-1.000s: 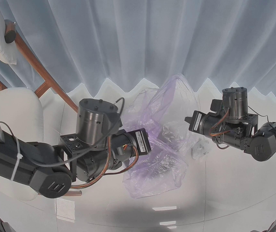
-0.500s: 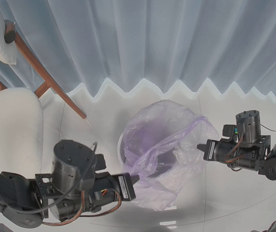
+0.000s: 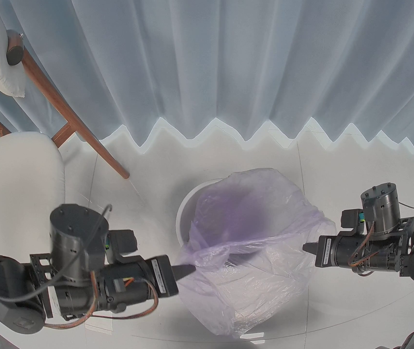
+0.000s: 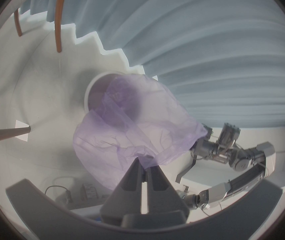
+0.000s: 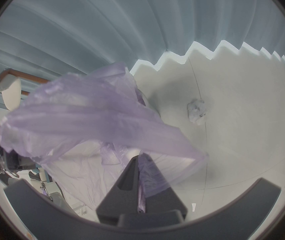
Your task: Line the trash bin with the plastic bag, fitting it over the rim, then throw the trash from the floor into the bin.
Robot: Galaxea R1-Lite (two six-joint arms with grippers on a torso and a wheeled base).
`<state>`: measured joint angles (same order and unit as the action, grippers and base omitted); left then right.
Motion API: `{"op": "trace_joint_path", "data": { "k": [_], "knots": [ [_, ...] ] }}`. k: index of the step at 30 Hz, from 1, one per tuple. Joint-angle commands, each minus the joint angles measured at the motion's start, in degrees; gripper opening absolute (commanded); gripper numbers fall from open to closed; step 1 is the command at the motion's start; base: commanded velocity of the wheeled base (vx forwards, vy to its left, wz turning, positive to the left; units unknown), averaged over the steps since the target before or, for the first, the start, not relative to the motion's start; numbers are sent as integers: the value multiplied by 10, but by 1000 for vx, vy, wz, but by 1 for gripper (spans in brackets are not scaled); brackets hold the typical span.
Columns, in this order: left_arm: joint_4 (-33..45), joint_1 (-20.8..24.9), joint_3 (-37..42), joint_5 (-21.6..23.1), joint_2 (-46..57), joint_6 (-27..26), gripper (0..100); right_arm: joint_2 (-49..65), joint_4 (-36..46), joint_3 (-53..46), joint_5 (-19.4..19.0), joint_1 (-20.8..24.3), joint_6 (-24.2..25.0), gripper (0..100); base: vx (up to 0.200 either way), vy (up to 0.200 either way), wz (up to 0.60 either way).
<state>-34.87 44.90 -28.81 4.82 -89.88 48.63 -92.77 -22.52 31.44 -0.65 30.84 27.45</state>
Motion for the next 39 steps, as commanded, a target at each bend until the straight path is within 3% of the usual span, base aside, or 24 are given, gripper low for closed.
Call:
{"op": "trace_joint_path", "data": {
  "k": [1, 5, 12, 22, 35, 39],
  "knots": [
    [-15, -115, -24, 76, -28, 10, 0, -46, 7, 64, -2, -2, 4, 0, 0, 0, 0],
    [-16, -164, -62, 118, -56, 34, 0, -88, 6, 113, -1, -4, 4, 0, 0, 0, 0],
    [-9, -195, -162, 110, -124, 71, 0, -143, 18, 194, 4, -4, 4, 0, 0, 0, 0],
    [-9, -206, -248, 87, -217, 72, 0, -204, 19, 246, 9, -47, 1, 0, 0, 0, 0],
    [-10, -216, -294, 83, -213, 67, 0, -206, 9, 292, 6, -86, 4, 0, 0, 0, 0],
    [8, -203, -281, 82, -178, 61, 0, -210, -42, 284, 6, -86, -5, 0, 0, 0, 0]
  ]
}}
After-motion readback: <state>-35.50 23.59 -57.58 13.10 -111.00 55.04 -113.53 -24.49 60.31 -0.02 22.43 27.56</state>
